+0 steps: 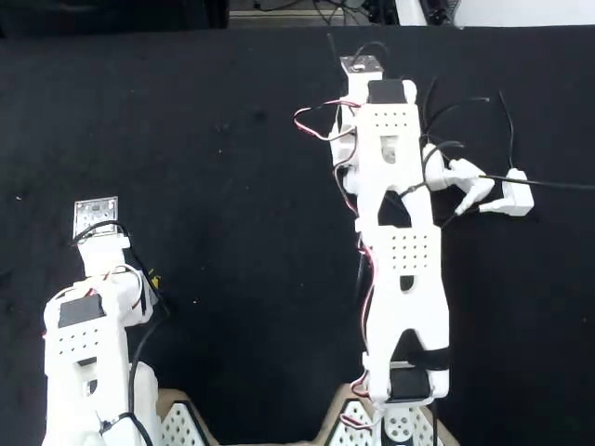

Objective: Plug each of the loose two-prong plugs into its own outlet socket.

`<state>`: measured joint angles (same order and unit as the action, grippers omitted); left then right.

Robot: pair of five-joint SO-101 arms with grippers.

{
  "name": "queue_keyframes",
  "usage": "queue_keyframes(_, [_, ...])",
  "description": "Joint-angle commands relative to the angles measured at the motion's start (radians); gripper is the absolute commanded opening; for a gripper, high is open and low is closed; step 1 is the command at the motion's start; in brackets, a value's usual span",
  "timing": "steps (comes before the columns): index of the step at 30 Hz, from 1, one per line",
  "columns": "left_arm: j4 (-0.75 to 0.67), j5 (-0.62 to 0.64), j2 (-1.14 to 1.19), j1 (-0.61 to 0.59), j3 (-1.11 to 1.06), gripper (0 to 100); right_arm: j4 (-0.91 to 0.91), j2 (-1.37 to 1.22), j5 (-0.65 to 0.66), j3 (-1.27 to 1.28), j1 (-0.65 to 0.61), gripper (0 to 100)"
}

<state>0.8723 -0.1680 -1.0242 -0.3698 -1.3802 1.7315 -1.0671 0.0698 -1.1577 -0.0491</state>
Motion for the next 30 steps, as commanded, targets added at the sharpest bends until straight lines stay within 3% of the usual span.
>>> queue_keyframes(1, [-0.009, 0.0, -0.015, -0.008, 0.012, 21, 0.028, 0.018, 0.029, -0.067, -0.011, 25.5])
queue_keyframes(19, [-0.009, 0.0, -0.015, -0.008, 0.012, 21, 0.031, 0.245, 0.084, -0.025, -0.002, 24.2])
queue_keyframes(24, [-0.009, 0.0, -0.015, -0.008, 0.012, 21, 0.029, 0.225, 0.161, 0.005, -0.006, 16.2])
queue_keyframes(30, [-0.009, 0.0, -0.015, -0.008, 0.012, 21, 0.034, 0.251, 0.166, 0.01, -0.009, 15.2])
